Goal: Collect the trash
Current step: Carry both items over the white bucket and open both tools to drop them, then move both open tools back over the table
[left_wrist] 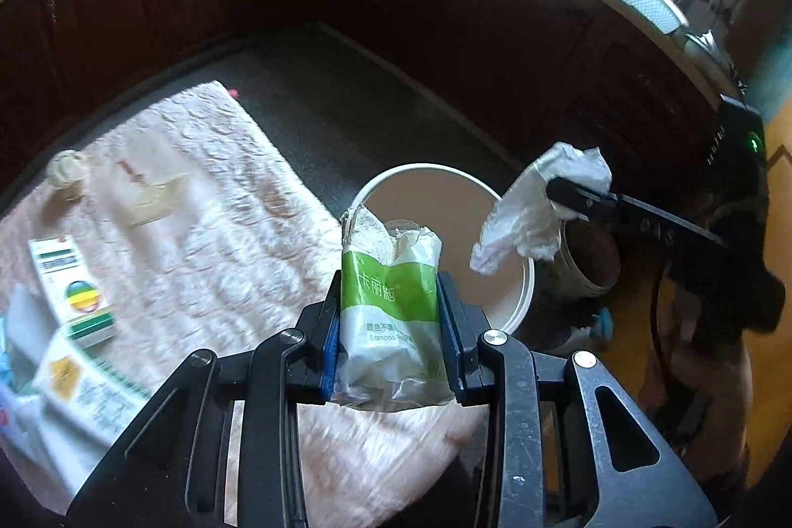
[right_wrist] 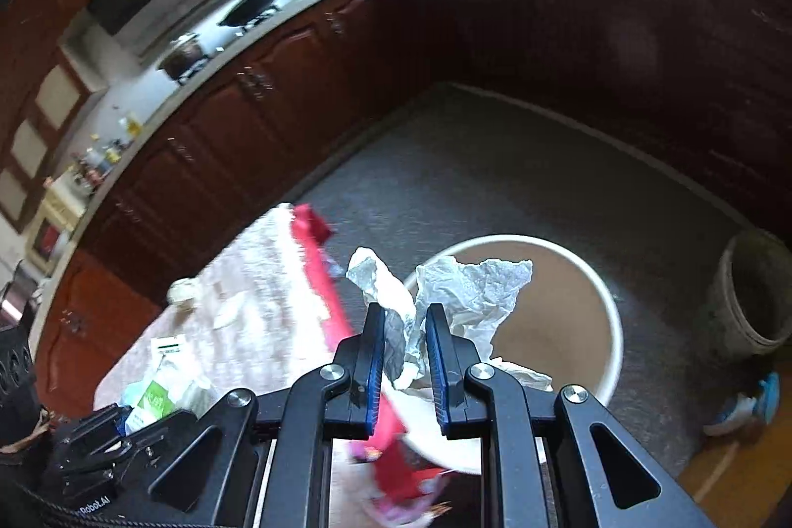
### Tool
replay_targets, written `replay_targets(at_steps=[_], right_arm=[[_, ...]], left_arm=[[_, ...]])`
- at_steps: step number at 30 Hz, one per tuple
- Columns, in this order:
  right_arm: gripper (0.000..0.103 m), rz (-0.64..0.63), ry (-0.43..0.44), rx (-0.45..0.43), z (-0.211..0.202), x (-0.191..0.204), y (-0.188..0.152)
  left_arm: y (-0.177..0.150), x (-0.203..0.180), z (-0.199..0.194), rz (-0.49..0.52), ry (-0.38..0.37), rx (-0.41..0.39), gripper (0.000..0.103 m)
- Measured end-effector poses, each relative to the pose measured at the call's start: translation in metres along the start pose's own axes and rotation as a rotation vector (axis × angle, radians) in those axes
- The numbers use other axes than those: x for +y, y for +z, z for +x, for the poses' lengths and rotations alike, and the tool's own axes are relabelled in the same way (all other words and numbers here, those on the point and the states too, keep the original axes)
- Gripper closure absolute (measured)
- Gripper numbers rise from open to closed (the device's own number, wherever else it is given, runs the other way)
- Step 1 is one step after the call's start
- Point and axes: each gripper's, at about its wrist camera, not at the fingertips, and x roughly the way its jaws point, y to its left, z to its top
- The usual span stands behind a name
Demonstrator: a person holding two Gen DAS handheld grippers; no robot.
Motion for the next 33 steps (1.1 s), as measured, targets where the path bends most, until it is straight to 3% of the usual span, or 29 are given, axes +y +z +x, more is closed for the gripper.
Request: replay_targets(at_steps=[5,8,10,11,12,21,29,33], right_arm=[[0.087,0.020,-0.041,0.024,0.011,-0.024,-0.002],[0.086,0.026,-0.075,0.044,0.017,-0.030,-0.004],[0.073,0.040,-0.096,0.062,0.019,-0.035,-0.006],[0.061,0.044,-0.098,0.062,0.019,-0.037,-0.007],[0.057,0.049,-0.096,0.056,0.017,-0.039,-0.010],[0.057,0.032,-0.085,0.055,0.014,-0.033,-0.018],[0.056,-0.031,-0.091,0.042,0.009,-0.005,-0.027],[0.047,-0.061,-0.082,0.034,0.005,0.010,-0.032]], left_arm=[[0.008,-0.009,0.027,-0.041,-0.028,0.008,0.071],[0.008,-0.013,0.037,-0.068,-0.068,0.009,0.057],[0.007,-0.015,0.041,-0.076,-0.082,0.009,0.048],[0.007,-0.016,0.041,-0.075,-0.082,0.008,0.047],[0.006,-0.017,0.043,-0.070,-0.079,0.011,0.047],[-0.005,-0.011,0.031,-0.077,-0.034,0.002,0.047],[-0.014,0.000,0.010,-0.082,0.051,-0.052,0.047],[-0.017,0.009,-0.005,-0.082,0.096,-0.086,0.047]])
